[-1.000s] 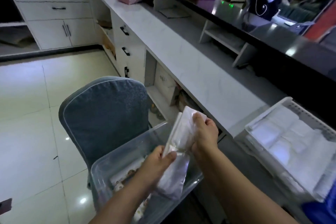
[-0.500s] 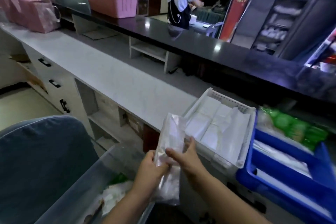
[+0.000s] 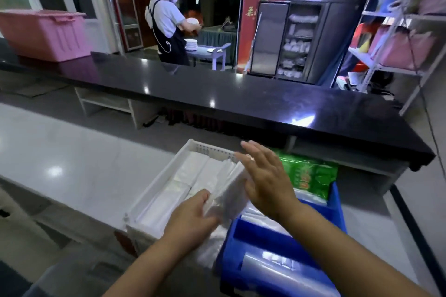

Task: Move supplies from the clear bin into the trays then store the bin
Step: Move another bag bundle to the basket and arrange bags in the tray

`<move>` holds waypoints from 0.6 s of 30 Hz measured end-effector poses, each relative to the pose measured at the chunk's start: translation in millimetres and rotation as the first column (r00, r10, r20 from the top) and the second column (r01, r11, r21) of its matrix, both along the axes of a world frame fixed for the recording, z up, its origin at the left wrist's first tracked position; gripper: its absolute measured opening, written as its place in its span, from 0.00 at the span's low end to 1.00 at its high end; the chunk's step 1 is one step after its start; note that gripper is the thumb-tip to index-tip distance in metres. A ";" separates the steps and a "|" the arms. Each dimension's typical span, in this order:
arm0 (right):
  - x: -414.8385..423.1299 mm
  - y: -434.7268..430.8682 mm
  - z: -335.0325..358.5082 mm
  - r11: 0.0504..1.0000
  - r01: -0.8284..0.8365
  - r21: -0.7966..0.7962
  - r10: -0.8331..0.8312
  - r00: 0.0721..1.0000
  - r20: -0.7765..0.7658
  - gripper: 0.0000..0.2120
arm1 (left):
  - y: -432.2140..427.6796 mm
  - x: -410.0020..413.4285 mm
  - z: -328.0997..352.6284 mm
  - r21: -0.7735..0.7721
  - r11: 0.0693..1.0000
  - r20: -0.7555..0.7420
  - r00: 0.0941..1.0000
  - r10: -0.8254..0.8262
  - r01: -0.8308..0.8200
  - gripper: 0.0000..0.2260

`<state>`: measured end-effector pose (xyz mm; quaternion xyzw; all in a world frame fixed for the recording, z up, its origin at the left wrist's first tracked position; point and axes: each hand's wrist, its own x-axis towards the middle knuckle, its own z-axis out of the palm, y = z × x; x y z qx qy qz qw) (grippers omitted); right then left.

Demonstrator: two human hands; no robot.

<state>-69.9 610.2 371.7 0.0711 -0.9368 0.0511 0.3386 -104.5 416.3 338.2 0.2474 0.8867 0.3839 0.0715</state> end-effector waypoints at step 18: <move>26.8 215.3 -21.1 0.958 0.129 0.256 -0.258 0.776 0.575 0.15 | 190.1 -39.1 -8.7 -0.562 0.808 -0.327 0.850 -0.414 0.177 0.13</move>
